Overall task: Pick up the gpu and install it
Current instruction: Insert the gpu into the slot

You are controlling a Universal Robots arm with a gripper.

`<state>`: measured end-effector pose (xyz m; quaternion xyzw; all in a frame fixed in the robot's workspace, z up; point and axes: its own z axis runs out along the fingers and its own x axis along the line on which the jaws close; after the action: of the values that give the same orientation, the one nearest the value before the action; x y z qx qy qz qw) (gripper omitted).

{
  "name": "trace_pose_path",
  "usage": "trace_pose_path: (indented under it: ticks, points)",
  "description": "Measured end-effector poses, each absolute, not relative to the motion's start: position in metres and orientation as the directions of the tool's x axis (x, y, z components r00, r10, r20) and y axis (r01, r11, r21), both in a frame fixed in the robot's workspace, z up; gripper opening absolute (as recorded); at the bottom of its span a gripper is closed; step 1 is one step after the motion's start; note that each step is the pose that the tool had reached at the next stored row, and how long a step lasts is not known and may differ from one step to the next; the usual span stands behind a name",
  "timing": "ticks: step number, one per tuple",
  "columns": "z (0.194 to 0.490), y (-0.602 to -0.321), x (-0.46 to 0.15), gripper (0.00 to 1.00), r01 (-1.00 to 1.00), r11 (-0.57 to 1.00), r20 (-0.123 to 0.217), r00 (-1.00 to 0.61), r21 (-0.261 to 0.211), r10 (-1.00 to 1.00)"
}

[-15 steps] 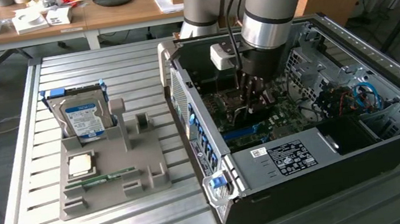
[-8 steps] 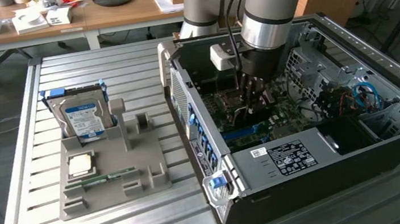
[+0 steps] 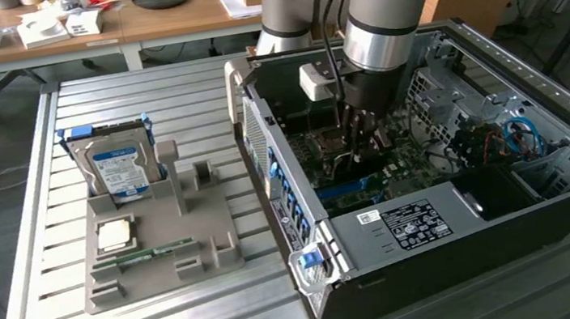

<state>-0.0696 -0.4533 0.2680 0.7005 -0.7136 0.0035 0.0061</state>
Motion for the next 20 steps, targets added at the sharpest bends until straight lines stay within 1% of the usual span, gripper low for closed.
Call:
trace_pose_path:
  ticks: [20]
  points:
    - [0.2679, -0.4533, -0.0687, 0.26, -1.000, 0.007, 0.014, -0.007, 0.001, -1.000]
